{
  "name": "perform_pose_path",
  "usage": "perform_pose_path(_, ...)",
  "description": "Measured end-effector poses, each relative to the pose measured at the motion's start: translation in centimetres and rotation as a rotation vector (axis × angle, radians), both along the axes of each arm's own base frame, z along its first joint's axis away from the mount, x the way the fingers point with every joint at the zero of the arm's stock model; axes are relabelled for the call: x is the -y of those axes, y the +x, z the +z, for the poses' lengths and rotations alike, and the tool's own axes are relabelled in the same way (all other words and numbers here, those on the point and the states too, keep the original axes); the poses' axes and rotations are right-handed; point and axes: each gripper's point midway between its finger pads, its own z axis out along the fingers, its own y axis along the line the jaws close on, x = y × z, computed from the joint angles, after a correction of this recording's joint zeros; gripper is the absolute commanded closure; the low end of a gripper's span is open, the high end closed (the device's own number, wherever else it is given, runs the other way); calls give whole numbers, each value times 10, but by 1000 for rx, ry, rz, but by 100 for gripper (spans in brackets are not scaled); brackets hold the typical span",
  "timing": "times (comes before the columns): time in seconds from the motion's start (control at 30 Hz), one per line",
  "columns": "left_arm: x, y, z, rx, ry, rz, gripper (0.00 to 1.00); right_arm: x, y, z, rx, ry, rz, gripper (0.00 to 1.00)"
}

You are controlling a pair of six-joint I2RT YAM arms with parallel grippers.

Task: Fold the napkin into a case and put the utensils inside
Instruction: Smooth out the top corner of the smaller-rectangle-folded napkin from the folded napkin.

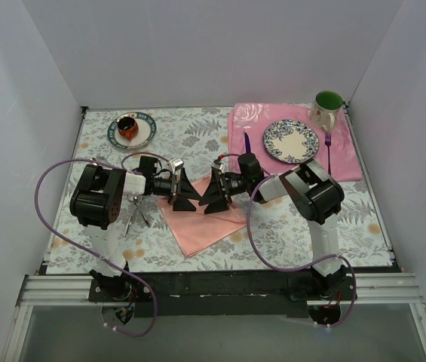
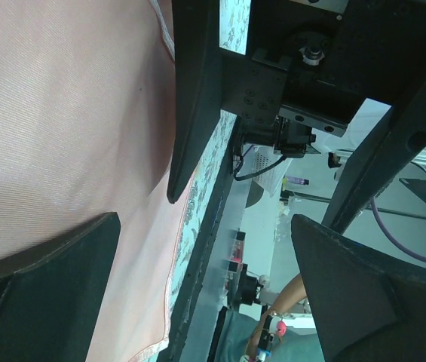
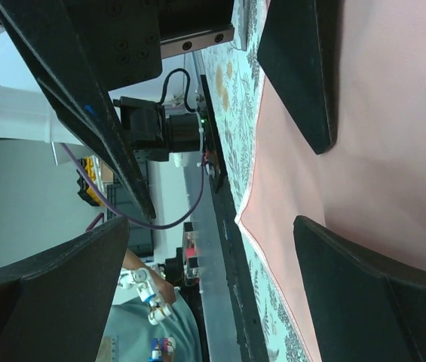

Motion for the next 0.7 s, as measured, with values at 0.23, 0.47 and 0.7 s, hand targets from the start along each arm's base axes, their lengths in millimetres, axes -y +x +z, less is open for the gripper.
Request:
perform_pose_path(0.23,0,0,0,1,-1,0,2,-10,0,0,-27,40,-13,1)
perform_pose_path(0.47,0,0,0,2,0,0,2,-12,-4,-11,-45,21,-18,1)
perform_pose_path(0.7,-2,1,-1,2,2,6,2,-7,-5,-17,11,-15,-15,1)
